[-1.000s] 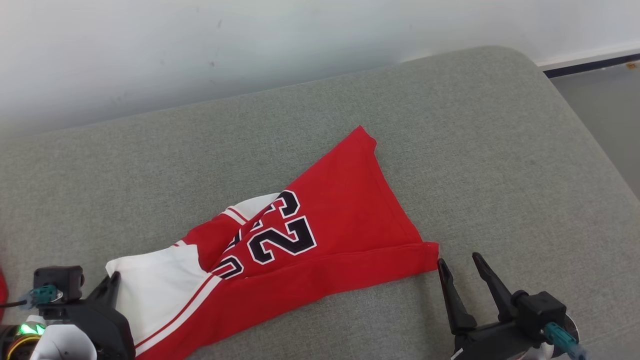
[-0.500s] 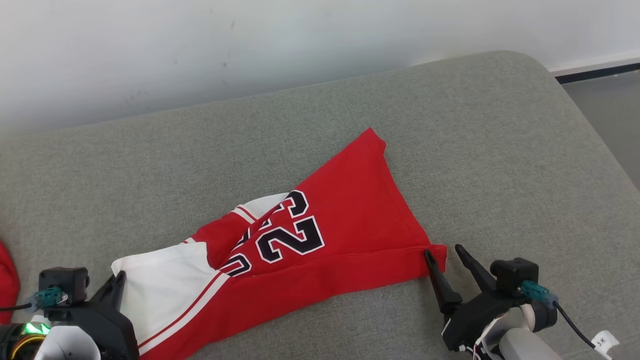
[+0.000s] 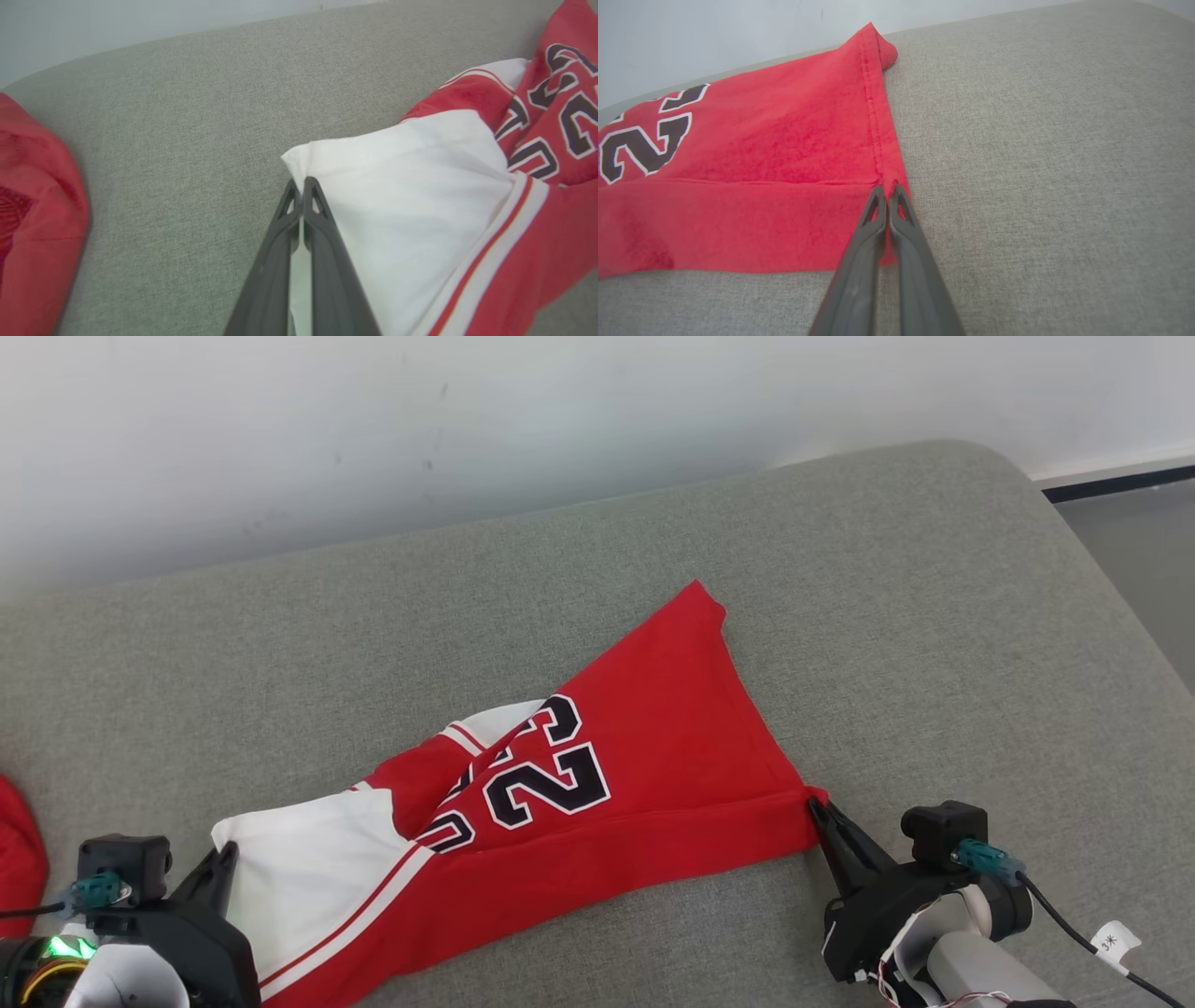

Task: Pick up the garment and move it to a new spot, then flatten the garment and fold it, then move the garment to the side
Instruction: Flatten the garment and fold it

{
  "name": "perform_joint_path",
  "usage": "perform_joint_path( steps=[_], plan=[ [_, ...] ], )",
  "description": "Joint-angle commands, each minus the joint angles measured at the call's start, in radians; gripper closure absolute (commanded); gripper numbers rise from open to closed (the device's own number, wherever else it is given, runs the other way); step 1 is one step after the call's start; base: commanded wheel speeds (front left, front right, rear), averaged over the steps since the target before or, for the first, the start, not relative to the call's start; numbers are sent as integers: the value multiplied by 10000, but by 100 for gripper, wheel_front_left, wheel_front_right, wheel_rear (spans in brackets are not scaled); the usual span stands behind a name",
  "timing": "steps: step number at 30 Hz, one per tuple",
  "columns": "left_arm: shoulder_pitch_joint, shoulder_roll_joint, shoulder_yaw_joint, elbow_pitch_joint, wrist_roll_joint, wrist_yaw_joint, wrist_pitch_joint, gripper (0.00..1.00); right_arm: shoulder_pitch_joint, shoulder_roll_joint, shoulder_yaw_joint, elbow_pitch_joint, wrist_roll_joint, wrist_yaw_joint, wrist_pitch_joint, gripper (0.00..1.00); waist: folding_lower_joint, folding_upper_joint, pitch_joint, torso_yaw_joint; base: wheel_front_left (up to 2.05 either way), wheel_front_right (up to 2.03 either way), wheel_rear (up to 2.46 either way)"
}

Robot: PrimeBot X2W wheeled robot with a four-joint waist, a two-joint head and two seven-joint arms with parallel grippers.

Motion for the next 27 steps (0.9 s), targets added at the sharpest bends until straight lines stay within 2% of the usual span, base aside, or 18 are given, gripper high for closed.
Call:
perform_joint_path(
  steps=[1, 7, 18, 24, 27],
  plan=[
    [192, 97, -23, -23, 17, 53, -94, 100, -64, -76, 54, 17, 2, -7, 2, 100, -1, 0, -58, -9, 0, 0, 0],
    [46, 208, 41, -349, 77, -9, -701, 100, -55, -297, -249, -613, -390, -7, 0, 100, -1, 0, -262, -44, 0, 0, 0],
    [-740, 353, 230, -1504, 57, -192, -2284, 100, -7, -1029, -1487, -2809, -1054, -7, 0, 100, -1, 0, -997, -98, 0, 0, 0],
    [-1672, 680, 312, -2126, 66, -445, -2610, 100, -637, -1583, -1590, -3603, -690, -7, 2, 100, -1, 0, -1285, -122, 0, 0, 0],
    [-2261, 749, 380, -2427, -295, -668, -2481, 100, -1175, -1902, -1588, -3949, -323, -7, 0, 100, -1, 0, -1396, -158, 0, 0, 0]
  ],
)
